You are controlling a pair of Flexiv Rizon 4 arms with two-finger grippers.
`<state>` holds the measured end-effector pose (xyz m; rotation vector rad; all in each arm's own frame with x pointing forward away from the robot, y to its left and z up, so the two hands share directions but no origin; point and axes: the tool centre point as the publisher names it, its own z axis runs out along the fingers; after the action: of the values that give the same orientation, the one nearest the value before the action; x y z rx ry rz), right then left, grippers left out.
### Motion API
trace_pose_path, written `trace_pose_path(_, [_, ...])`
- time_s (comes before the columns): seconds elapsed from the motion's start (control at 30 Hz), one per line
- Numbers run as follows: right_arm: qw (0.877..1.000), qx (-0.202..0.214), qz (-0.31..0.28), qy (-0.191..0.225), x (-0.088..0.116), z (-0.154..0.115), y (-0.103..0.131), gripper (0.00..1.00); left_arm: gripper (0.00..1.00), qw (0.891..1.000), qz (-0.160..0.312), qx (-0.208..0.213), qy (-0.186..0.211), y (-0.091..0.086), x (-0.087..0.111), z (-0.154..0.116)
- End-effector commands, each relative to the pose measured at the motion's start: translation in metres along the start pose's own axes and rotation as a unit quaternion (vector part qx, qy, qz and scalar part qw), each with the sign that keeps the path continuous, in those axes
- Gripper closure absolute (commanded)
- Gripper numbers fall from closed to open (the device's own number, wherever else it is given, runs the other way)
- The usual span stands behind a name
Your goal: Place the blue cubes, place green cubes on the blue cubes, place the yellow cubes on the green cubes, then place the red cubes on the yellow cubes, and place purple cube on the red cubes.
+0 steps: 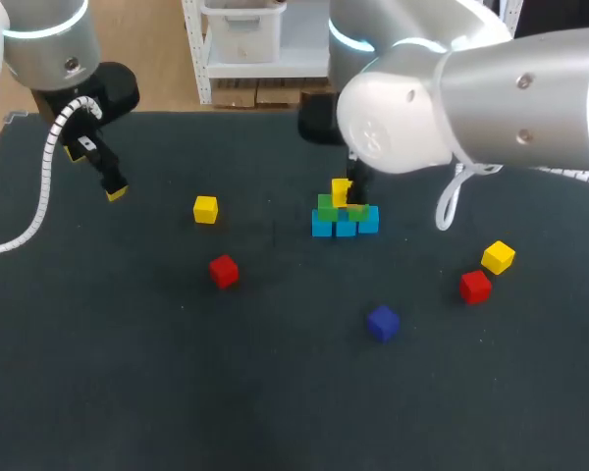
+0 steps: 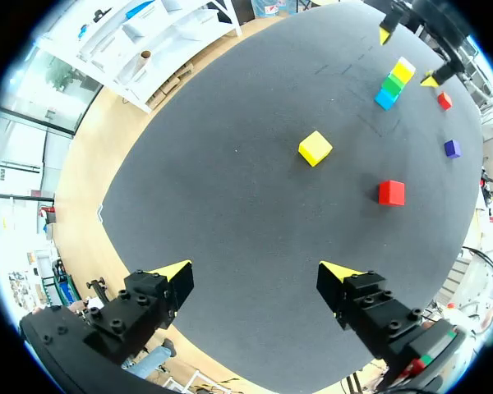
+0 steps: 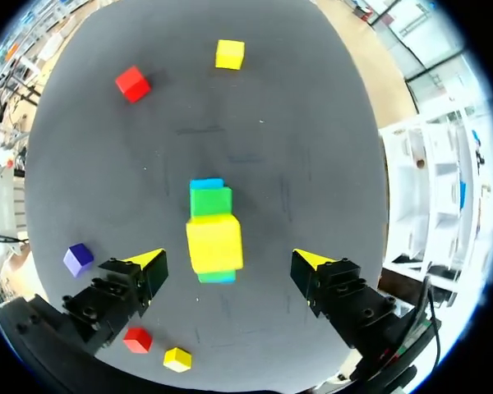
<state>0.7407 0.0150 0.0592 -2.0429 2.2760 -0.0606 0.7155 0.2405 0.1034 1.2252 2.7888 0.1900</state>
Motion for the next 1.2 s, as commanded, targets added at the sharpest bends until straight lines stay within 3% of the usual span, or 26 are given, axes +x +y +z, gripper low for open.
trace_pose_path(0.03, [1.000, 0.008, 0.023, -0.013, 0.031, -0.013, 0.002, 0.00, 0.00, 1.000, 0.000, 0.000, 0.001, 0.000, 0.000, -0.001])
trace_pose_path(0.53, [0.991, 0.012, 0.137, 0.002, 0.114, -0.023, 0.006, 0.00, 0.00, 1.000, 0.000, 0.000, 0.001, 0.000, 0.000, -0.001])
trace_pose_path(1.2, [0.973, -0.004, 0.229, 0.023, 0.179, -0.011, 0.038, 0.00, 0.00, 1.000, 0.000, 0.000, 0.001, 0.000, 0.000, -0.001])
